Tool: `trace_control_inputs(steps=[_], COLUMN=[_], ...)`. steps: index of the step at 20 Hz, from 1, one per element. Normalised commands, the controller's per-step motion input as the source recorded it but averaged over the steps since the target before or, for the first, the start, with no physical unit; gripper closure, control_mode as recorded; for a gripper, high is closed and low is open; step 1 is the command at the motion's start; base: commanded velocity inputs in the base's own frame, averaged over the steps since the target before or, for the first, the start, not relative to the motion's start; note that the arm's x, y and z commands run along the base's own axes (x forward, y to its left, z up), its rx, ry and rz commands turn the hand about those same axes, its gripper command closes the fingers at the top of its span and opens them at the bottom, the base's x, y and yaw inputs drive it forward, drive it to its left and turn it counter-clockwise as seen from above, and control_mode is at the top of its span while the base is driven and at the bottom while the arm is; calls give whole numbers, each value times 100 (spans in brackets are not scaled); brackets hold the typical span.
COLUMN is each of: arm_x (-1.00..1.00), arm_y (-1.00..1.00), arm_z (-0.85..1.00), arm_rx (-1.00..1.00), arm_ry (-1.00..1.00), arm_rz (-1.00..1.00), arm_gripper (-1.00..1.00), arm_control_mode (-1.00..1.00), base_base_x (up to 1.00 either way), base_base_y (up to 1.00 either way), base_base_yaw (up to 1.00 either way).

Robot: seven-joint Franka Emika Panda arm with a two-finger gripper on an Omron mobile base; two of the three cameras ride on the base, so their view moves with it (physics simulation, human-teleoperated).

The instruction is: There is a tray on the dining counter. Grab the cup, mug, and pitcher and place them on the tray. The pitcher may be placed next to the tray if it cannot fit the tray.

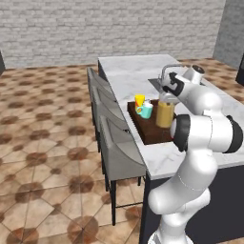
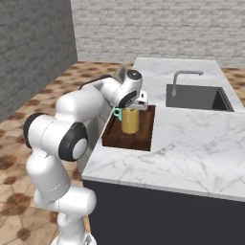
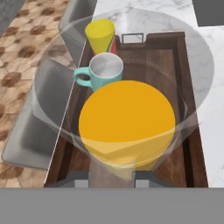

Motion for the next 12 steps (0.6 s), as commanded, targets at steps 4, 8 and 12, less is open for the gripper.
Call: trace_control_inputs(steps=[4, 8, 12], arm_x=[17, 18, 12], arm_y=[0, -1, 0], arm_z=[-9, -8, -3], arm_rx=[2, 2, 1], arm_ry=[0, 0, 0], arm_rz=[0, 0, 0], arm_gripper=[100, 100, 100], arm_control_mode=[-100, -100, -100], base_base_x=[0, 0, 0], base_base_y=[0, 0, 0], base_base_yaw=[0, 0, 0])
